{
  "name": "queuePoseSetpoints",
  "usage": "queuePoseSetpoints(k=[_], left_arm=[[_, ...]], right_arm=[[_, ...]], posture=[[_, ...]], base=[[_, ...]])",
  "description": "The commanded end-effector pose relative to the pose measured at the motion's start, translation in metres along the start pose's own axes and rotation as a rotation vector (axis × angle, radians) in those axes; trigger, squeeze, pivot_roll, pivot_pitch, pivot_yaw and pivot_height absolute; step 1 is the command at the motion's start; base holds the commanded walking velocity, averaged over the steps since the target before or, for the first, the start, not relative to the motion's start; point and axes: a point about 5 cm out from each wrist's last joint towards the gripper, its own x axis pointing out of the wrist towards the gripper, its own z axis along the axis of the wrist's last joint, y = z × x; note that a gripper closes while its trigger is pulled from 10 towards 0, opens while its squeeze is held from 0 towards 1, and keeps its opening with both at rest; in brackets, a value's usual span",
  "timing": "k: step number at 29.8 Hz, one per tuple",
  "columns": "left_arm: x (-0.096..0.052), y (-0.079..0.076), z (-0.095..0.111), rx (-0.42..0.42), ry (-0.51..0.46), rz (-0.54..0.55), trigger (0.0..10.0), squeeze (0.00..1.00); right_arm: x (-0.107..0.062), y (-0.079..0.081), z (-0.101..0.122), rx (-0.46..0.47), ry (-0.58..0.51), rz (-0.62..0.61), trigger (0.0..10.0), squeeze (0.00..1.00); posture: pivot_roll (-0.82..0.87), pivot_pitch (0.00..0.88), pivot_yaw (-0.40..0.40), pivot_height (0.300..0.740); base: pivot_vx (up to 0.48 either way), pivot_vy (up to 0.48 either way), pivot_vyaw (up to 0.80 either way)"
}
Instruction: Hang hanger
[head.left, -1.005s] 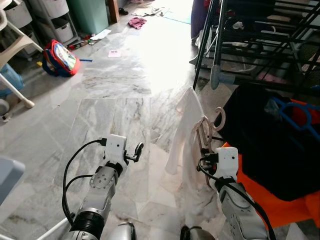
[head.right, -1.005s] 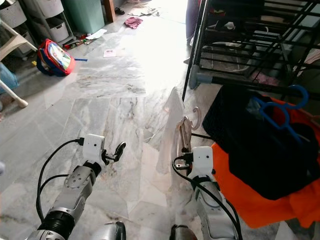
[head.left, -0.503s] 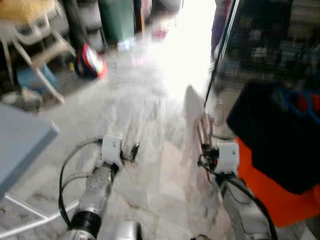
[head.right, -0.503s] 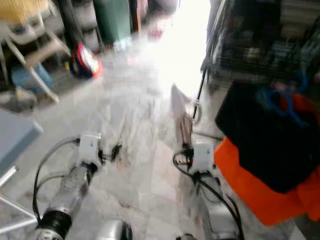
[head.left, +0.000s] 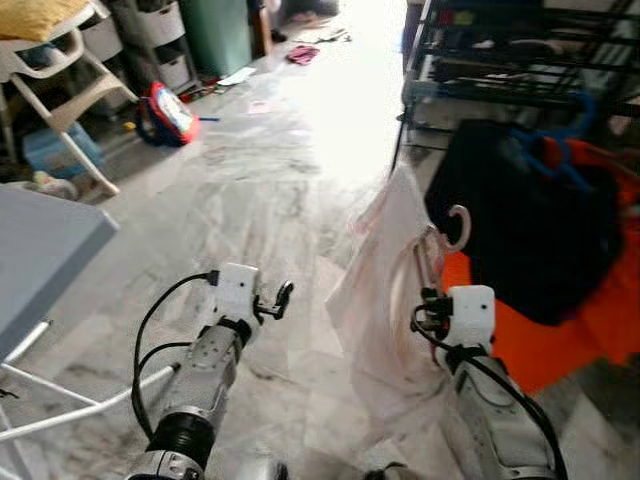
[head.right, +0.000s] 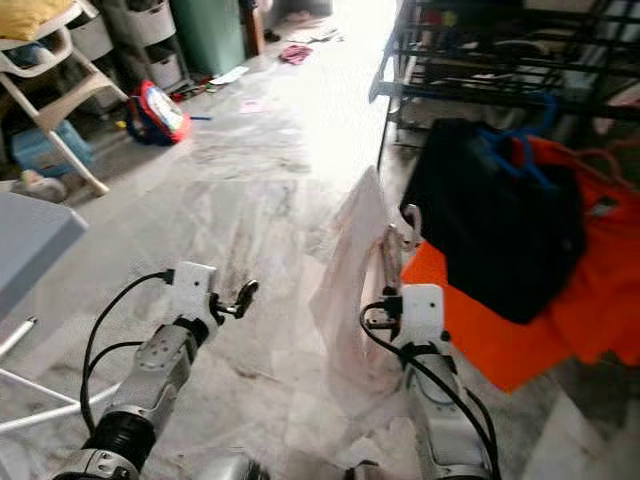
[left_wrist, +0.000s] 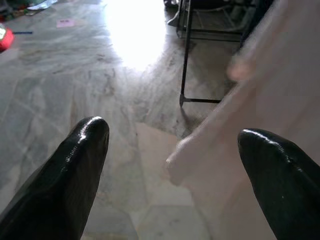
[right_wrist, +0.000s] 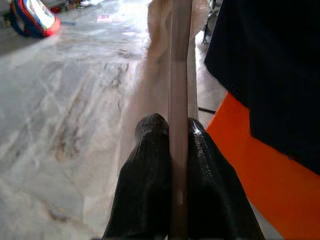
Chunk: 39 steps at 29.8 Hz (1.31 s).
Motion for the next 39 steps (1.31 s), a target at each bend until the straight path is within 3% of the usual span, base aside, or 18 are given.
queuePoseSetpoints(k=[1,5,10,21,39], left_arm=[[-0.003,0.012,0.0,-0.002,0.0,0.039,10.0,0.0],[-0.002,0.012,0.001,-0.009,-0.006,0.04,10.0,0.0],[0.001,0.01,0.006,-0.023,-0.018,0.038,10.0,0.0],[-0.001,0.012,0.0,-0.076,-0.001,0.047,10.0,0.0],[-0.003,0.012,-0.002,-0.067,0.008,0.031,10.0,0.0]], right_arm=[[0.002,0.009,0.012,-0.023,-0.055,0.034,10.0,0.0],[0.002,0.007,0.013,-0.081,-0.048,0.024,10.0,0.0],[0.002,0.004,0.014,-0.031,-0.053,0.026,10.0,0.0],[0.0,0.009,0.016,-0.015,-0.055,0.045,10.0,0.0],[-0.004,0.015,0.011,-0.01,-0.022,0.062,10.0,0.0]], posture=[[-0.06,0.136,0.056,0.74],[-0.06,0.145,0.056,0.74],[-0.07,0.145,0.048,0.74],[-0.07,0.154,0.042,0.74],[-0.08,0.167,0.056,0.74]], base=[[0.0,0.0,0.0],[0.0,0.0,0.0],[0.0,0.0,0.0],[0.0,0.0,0.0],[0.0,0.245,-0.76]])
